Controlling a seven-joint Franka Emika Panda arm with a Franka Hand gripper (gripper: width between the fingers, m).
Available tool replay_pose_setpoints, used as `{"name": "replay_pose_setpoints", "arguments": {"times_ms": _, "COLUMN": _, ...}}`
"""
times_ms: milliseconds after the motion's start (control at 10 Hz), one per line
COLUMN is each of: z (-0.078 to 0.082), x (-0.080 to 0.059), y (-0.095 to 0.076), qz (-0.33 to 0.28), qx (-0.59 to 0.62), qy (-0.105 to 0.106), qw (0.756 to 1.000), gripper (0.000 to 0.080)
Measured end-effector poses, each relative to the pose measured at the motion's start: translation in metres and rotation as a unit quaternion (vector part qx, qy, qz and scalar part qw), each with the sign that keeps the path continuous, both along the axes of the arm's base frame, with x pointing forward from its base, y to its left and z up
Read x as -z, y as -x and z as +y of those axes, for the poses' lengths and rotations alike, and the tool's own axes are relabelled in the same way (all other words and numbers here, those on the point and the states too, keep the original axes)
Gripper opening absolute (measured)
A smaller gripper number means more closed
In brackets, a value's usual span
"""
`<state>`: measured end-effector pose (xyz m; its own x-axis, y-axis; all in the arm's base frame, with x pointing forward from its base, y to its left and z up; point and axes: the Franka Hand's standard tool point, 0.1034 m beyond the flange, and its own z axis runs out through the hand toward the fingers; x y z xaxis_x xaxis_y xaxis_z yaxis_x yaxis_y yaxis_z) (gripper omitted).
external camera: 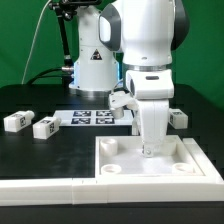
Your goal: Assemble one leg
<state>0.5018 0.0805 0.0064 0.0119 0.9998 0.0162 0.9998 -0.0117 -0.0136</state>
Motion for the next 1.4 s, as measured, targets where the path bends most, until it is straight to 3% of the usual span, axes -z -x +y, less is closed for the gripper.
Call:
{"name": "replay_pose_setpoints", "arguments": {"times_ms": 100, "z": 0.001, "x": -0.002, "y": 0.001, "qz": -0.001, "qx": 0.008, "qy": 0.000, "qw": 1.000, "gripper": 0.0649}}
{"name": "replay_pose_setpoints", "arguments": {"times_ms": 500, "z": 0.018, "x": -0.039, "y": 0.023, "qz": -0.005, "qx": 0.074, "qy": 0.014, "qw": 0.997, "gripper": 0.0649}}
{"name": "replay_pose_setpoints", "arguments": {"times_ms": 700, "z": 0.029, "x": -0.042, "y": 0.031, "qz": -0.003, "qx": 0.110, "qy": 0.016, "qw": 0.994, "gripper": 0.0649}}
{"name": "replay_pose_setpoints", "arguments": {"times_ms": 1000, "z": 0.027, "x": -0.041, "y": 0.031, "qz": -0.002, "qx": 0.145, "qy": 0.016, "qw": 0.989, "gripper": 0.0649}}
{"name": "replay_pose_setpoints", "arguments": {"times_ms": 1200, "z": 0.030, "x": -0.039, "y": 0.036, "qz": 0.001, "qx": 0.261, "qy": 0.016, "qw": 0.965, "gripper": 0.0649}}
{"name": "replay_pose_setpoints", "arguments": {"times_ms": 1400, "z": 0.046, "x": -0.033, "y": 0.061, "qz": 0.011, "qx": 0.388, "qy": 0.022, "qw": 0.921, "gripper": 0.0649}}
